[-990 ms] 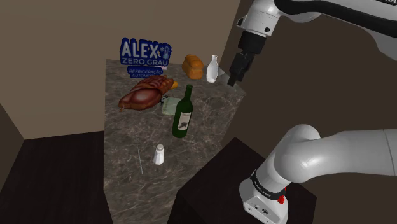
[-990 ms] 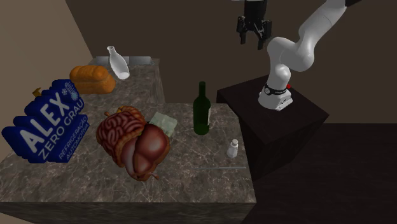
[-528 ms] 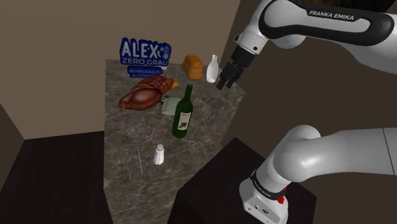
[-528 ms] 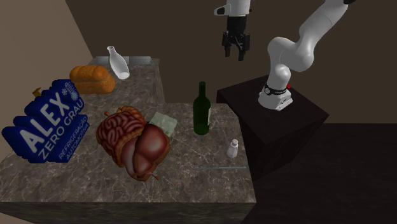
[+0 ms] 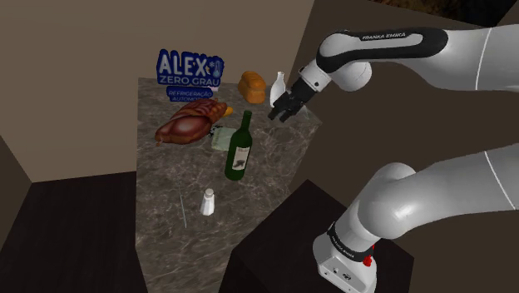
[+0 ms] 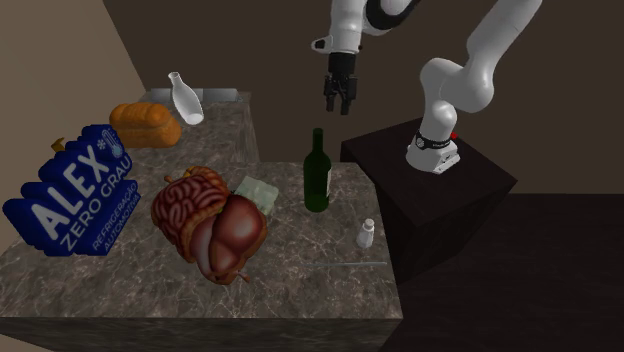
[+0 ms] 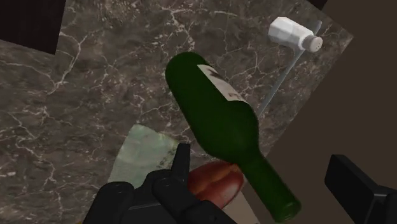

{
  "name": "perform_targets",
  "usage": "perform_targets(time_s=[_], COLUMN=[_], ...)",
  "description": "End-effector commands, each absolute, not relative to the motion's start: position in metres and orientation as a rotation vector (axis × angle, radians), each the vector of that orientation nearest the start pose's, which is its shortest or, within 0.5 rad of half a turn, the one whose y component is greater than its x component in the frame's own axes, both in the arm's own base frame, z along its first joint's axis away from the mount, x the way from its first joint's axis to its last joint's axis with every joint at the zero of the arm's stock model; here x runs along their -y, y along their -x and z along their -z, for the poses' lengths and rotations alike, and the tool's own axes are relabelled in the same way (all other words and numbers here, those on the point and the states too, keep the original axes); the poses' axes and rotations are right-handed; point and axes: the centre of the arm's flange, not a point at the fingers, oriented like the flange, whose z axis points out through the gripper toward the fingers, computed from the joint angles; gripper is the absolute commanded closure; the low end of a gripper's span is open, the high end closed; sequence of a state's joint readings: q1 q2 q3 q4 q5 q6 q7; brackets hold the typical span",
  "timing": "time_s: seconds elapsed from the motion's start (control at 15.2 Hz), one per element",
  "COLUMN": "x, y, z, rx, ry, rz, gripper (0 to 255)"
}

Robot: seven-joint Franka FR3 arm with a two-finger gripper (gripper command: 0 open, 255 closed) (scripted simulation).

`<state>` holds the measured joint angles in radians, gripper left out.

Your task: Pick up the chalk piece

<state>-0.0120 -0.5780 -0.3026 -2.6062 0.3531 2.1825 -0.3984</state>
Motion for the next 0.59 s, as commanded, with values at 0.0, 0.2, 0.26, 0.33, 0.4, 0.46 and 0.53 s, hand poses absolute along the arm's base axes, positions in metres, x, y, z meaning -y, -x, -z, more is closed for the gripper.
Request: perform_targets(time_s=[0.0, 0.2, 0.26, 0.33, 0.4, 0.46, 0.53], x=[0.123, 0.143, 0.149, 0.155, 0.161, 0.167, 0.173], y=[-0.376, -0.392, -0.398, -0.404, -0.410, -0.415, -0.421], z=[-0.425, -0.392, -0.382, -0.371, -0.360, -0.349, -0.338], rx=[-0.135, -0.191, -0.209, -0.227, -0.245, -0.262, -0.279], ry=[2.673, 2.602, 2.578, 2.554, 2.529, 2.504, 2.479], rz=[0.421, 0.496, 0.521, 0.545, 0.568, 0.592, 0.615], gripper=[0, 0, 0, 0, 0, 0, 0])
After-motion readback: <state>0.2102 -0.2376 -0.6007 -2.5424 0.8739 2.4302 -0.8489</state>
